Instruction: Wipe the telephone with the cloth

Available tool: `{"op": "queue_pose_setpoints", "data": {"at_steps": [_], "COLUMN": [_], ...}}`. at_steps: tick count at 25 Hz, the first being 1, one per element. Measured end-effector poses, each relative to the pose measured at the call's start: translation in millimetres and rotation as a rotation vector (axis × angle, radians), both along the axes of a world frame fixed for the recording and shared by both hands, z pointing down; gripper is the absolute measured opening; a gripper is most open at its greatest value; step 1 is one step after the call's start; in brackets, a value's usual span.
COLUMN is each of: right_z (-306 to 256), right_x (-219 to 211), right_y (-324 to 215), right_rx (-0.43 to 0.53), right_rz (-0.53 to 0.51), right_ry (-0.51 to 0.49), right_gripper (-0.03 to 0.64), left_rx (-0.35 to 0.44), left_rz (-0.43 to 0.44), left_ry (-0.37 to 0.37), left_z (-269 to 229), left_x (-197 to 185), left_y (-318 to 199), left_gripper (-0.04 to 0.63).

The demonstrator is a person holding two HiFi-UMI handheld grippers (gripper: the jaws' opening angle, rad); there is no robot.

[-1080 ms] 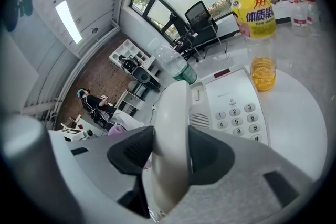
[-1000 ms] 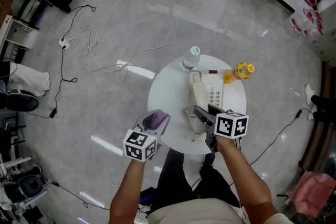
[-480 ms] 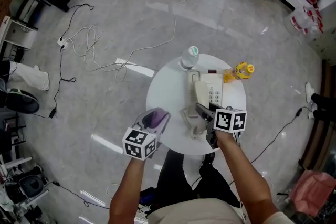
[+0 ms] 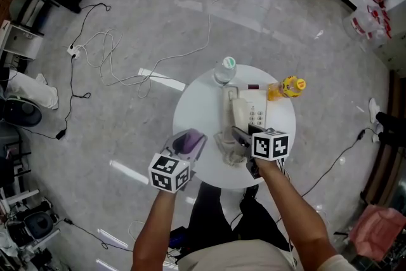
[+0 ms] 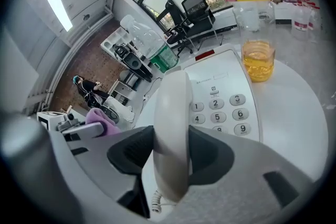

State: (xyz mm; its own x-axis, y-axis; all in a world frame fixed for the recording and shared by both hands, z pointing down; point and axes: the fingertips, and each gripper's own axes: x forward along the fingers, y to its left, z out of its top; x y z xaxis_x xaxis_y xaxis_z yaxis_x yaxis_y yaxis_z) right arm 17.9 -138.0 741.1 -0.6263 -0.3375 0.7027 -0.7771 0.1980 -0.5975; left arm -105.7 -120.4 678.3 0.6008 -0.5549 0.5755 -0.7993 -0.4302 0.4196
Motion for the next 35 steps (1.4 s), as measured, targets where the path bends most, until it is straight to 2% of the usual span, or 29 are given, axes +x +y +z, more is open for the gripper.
{"op": "queue_pose_setpoints", "data": {"at_steps": [6,21,30,35], "right_z": [9,7,-4,-9], "right_x": [-5,-1,-8,-17], "right_y": [11,-2,-21,-27], "right_rx": [-0.001,0.026,0.019,-0.022], "right_rz": [-0.014,0.048,-0.013,0.056], "right_ry": [-0.005,-0.031,0.008,-0.09], "right_gripper": [0.181,0.181,0.181,0.181], "left_rx": [-0.001,-0.008,-0.009,-0.008], "left_rz": [-0.004,-0.015,-0.021,-0.024], "left_ry": [0.002,0.008,0.014,0.017], "left_z": [1,6,8,8], "left_x": [-1,-15,-27,-36], "left_y": [-1,11,22,27], "left_gripper": [0.147,0.147,0.148,0.147]}}
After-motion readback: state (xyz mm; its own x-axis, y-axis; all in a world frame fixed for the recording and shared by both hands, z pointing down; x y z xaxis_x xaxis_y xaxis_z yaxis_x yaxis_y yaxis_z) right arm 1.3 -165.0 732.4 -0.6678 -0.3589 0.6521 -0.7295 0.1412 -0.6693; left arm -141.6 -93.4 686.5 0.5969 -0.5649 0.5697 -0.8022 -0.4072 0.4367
